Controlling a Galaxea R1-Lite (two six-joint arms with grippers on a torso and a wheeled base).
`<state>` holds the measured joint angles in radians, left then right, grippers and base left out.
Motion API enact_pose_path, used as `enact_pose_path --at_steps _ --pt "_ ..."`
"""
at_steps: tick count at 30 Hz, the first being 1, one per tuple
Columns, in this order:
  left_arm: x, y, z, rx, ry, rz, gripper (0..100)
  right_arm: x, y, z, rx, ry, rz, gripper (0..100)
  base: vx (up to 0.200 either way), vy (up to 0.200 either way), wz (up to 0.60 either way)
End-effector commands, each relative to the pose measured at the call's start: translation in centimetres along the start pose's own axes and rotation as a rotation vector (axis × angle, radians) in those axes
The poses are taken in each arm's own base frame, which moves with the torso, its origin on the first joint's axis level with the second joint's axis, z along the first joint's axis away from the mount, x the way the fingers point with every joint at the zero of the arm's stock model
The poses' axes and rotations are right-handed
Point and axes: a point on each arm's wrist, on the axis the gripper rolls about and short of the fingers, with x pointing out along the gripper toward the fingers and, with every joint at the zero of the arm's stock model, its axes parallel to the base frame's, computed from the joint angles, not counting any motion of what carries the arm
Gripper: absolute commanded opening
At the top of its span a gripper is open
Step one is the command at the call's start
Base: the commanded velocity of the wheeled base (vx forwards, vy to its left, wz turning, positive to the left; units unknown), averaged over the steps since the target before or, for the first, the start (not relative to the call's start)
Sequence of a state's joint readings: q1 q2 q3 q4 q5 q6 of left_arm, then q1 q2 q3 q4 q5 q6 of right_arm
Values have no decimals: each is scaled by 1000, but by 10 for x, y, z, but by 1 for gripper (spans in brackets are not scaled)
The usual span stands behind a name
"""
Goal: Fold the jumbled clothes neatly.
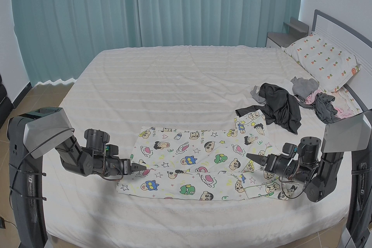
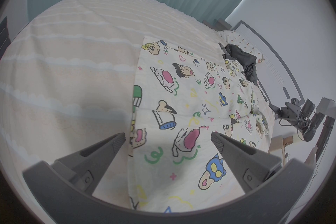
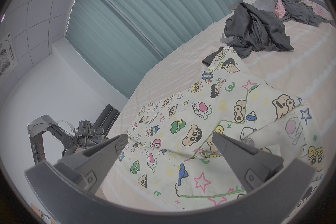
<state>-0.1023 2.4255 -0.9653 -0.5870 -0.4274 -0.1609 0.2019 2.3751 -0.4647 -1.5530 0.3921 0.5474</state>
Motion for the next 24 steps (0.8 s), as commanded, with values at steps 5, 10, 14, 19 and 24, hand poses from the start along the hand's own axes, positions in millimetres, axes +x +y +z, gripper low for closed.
enact_pose_path --at_steps 5,10,14,19,24 --pt "4 0 -4 -6 15 5 0 1 -1 -2 -3 1 1 100 0 0 0" --pt "-1 6 -4 -22 8 36 0 2 -2 -2 -2 3 -1 100 0 0 0" --pt "-2 8 -5 -27 10 41 0 2 -2 -2 -2 3 -1 100 0 0 0" --pt "-2 7 -8 -26 18 51 0 3 -3 -4 0 7 -3 100 0 0 0" --pt "-1 7 -8 -24 16 59 0 3 -4 -4 -1 8 -3 100 0 0 0"
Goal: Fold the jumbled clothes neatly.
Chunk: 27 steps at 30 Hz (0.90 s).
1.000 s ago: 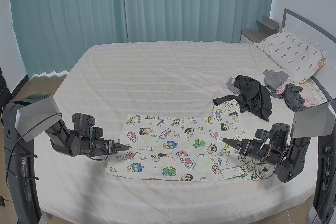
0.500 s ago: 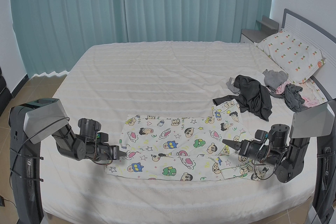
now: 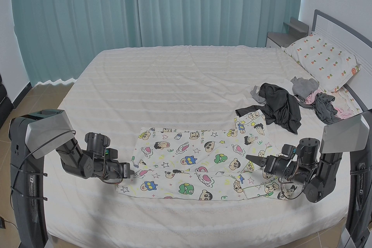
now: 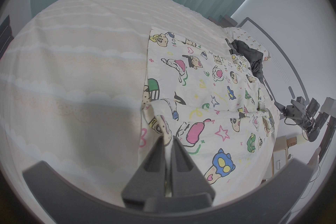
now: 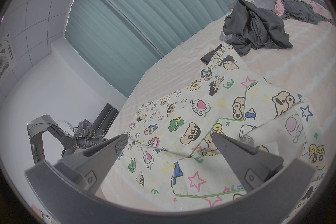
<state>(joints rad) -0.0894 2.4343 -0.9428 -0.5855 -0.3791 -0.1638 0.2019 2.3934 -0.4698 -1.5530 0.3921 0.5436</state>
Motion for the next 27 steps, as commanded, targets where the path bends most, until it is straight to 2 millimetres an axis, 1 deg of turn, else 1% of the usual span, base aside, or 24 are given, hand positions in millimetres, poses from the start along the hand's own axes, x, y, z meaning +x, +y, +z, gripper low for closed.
enact_pose_path --at_steps 1,10,12,17,20,24,27 --pt "0 -1 0 1 0 -1 100 1 0 0 -3 -4 4 100 0 0 0" --pt "-5 -4 0 7 -6 -3 100 1 0 0 -3 -4 4 100 0 0 0" --pt "-13 -8 5 17 -34 -9 100 1 0 0 -3 -4 4 100 0 0 0" --pt "-18 -15 11 19 -53 -18 100 1 0 0 -3 -4 4 100 0 0 0" --pt "-17 -18 10 19 -49 -24 100 1 0 0 -3 -4 4 100 0 0 0" --pt "-17 -19 3 18 -27 -26 100 0 -1 1 -2 -7 2 100 0 0 0" --pt "-16 -20 2 19 -24 -31 100 0 -1 0 -2 -5 2 100 0 0 0"
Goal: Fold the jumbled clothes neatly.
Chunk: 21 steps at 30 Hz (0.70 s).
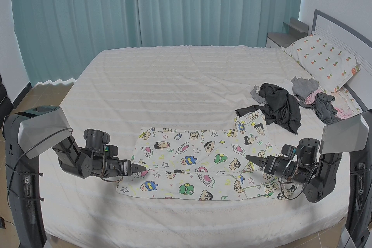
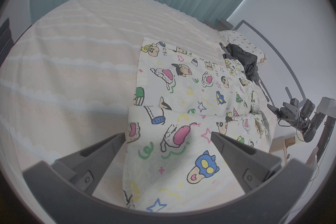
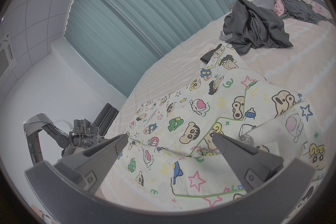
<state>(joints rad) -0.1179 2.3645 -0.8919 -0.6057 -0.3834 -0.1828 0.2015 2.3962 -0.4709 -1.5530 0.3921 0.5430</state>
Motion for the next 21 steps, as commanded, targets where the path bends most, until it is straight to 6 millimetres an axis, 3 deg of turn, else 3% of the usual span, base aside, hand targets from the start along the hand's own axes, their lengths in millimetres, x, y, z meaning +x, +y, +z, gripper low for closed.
enact_pose_path --at_steps 1,3,4,21 --pt "-1 -1 0 1 0 -3 100 0 0 0 -2 -5 3 100 0 0 0" --pt "-1 -1 0 1 0 -3 100 0 0 0 -4 -6 4 100 0 0 0" --pt "-1 -2 0 2 0 -5 0 0 0 0 -3 -6 4 100 0 0 0" --pt "-6 0 0 -4 -3 8 0 1 -1 0 -4 -7 2 100 0 0 0"
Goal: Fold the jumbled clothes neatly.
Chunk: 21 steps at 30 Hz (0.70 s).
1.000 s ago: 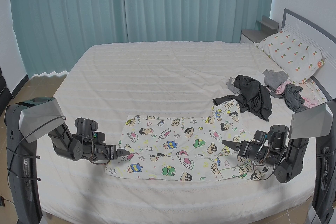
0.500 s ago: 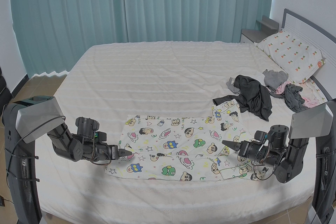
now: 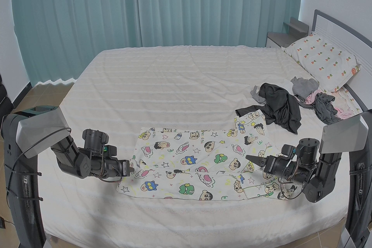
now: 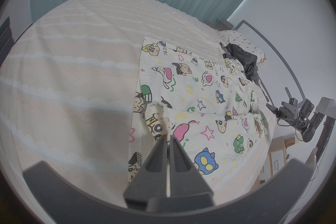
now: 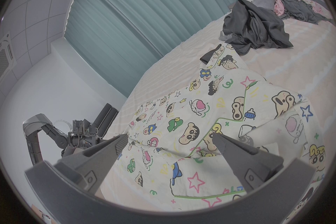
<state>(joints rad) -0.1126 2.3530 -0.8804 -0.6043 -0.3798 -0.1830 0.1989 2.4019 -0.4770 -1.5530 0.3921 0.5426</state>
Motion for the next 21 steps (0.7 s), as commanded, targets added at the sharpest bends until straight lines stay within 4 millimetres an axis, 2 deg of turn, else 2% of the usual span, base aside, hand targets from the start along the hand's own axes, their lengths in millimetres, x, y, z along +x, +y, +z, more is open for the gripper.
enact_pose_path --at_steps 1,14,21 --pt "-2 -1 1 1 -3 1 0 0 0 0 -4 -5 4 100 0 0 0" --pt "-8 8 -2 -4 -1 46 0 0 0 0 -2 -5 4 100 0 0 0" --pt "-14 15 -7 23 65 67 0 0 0 0 -2 -5 4 100 0 0 0"
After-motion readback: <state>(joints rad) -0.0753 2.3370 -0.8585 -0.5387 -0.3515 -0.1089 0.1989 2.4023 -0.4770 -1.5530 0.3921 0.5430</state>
